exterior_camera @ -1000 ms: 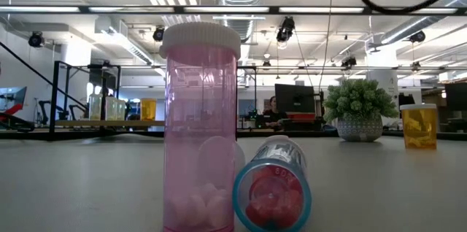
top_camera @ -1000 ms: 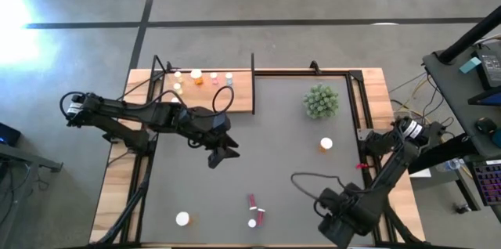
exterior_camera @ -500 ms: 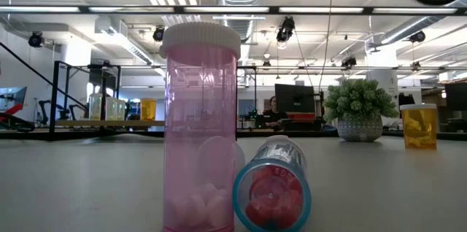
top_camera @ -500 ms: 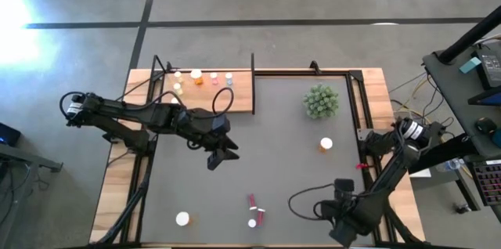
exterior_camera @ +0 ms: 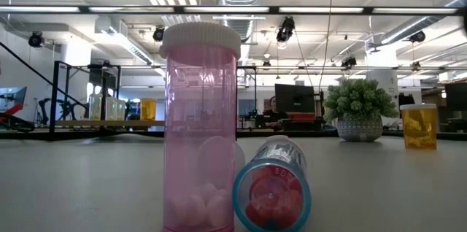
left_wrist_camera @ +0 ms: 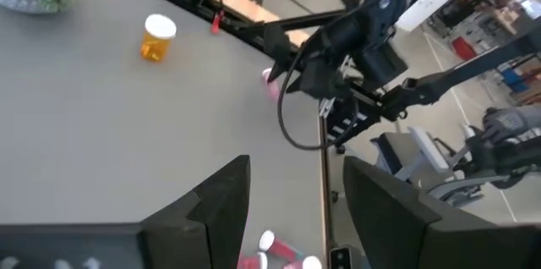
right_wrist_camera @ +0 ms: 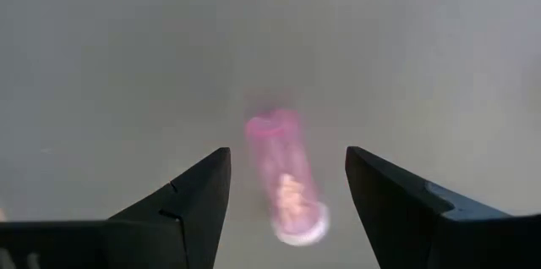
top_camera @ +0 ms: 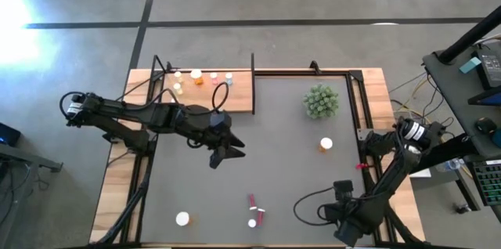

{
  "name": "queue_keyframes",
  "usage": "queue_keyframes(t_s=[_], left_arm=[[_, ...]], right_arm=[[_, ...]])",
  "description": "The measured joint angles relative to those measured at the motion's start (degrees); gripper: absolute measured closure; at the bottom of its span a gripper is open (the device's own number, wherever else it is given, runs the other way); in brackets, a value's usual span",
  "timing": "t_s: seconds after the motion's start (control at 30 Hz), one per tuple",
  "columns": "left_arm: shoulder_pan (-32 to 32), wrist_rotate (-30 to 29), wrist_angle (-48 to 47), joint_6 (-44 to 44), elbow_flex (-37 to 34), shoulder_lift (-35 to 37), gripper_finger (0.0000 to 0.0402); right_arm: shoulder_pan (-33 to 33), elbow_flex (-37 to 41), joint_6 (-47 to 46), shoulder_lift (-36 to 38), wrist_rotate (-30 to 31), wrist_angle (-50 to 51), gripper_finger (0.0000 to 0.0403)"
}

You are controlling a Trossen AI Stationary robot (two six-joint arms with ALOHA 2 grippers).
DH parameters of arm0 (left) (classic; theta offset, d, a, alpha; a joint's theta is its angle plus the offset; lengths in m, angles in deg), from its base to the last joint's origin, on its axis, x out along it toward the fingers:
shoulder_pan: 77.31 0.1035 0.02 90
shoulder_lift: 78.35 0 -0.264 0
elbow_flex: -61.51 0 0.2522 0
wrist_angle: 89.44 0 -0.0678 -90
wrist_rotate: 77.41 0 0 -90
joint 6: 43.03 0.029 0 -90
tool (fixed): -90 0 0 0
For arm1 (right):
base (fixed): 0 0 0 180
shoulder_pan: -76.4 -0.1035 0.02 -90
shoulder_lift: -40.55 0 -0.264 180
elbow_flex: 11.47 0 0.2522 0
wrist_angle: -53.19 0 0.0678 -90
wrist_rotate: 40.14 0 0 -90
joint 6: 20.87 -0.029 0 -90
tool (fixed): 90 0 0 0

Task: Pick and place medicine bottles onto shelf by color
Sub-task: Put the right pink pill bottle on the shelf aligned with the other pink bottle

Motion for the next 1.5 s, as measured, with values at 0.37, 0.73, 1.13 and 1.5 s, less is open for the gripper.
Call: queue_keyframes(t_s=[0.37, 0.73, 1.13, 1.5], left_arm=[[0.00, -2.84, 0.09, 0.00, 0.00, 0.00, 0.0228], [0.00, -2.84, 0.10, -0.04, 0.00, 0.00, 0.0228], [0.00, -2.82, 0.14, -0.20, 0.00, 0.00, 0.0228], [0.00, -2.80, 0.03, 0.01, 0.00, 0.00, 0.0228]], right_arm=[[-0.68, 5.75, -2.27, 0.00, -0.39, -4.85, 0.0177], [-0.67, 6.27, -0.69, 0.13, -1.91, -9.00, 0.0256], [-0.67, 4.32, -2.12, 0.24, -1.87, -9.88, 0.0324], [-0.66, 1.81, -15.19, 7.87, 11.14, -8.60, 0.0315]])
